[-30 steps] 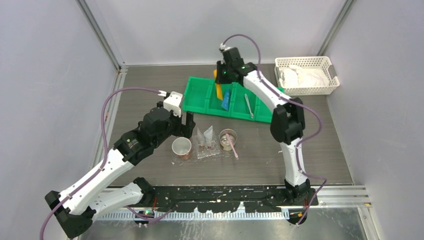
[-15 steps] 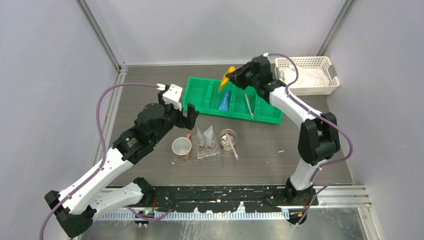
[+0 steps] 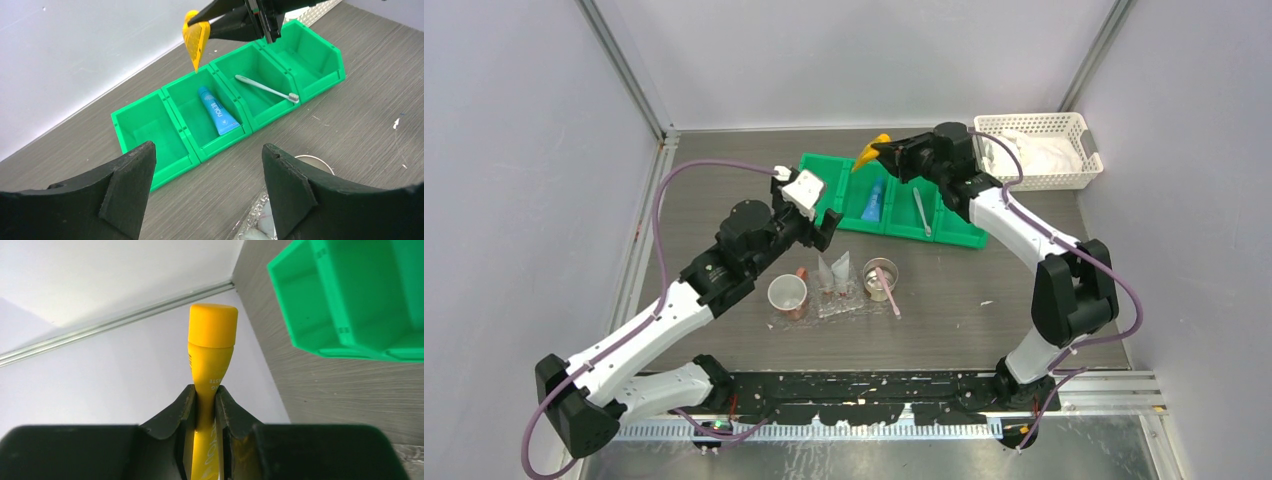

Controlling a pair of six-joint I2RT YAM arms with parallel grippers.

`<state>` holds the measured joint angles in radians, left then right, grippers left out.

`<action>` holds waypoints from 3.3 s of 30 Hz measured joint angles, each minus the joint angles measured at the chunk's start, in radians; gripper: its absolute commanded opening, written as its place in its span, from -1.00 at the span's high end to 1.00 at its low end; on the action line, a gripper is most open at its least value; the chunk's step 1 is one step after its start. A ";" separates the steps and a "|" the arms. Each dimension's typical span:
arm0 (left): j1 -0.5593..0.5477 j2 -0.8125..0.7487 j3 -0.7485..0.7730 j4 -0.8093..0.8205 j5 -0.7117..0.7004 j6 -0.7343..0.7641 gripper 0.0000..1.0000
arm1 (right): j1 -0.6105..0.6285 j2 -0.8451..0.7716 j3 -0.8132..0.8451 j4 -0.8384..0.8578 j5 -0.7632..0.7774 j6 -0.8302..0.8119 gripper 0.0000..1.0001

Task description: Prepare toiletry sets of a toothbrush and toothpaste on the tray

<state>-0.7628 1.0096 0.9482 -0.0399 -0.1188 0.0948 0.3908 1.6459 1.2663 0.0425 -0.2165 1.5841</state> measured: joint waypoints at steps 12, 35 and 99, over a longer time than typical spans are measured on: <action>0.000 0.077 -0.008 0.068 0.000 0.063 -0.56 | 0.109 -0.007 0.006 0.040 -0.018 0.030 0.71; 0.013 0.192 0.032 0.091 -0.111 0.123 0.98 | 0.173 -0.013 -0.077 0.108 -0.032 0.019 0.70; -0.257 0.176 0.531 -1.155 -0.005 -0.362 0.98 | 0.130 -0.373 -0.108 -0.584 0.441 -0.988 -0.99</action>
<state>-1.0195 1.1858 1.4788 -1.1954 -0.1238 -0.2676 0.5213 1.2724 1.1584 -0.5419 0.2241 0.5961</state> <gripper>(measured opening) 0.050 0.995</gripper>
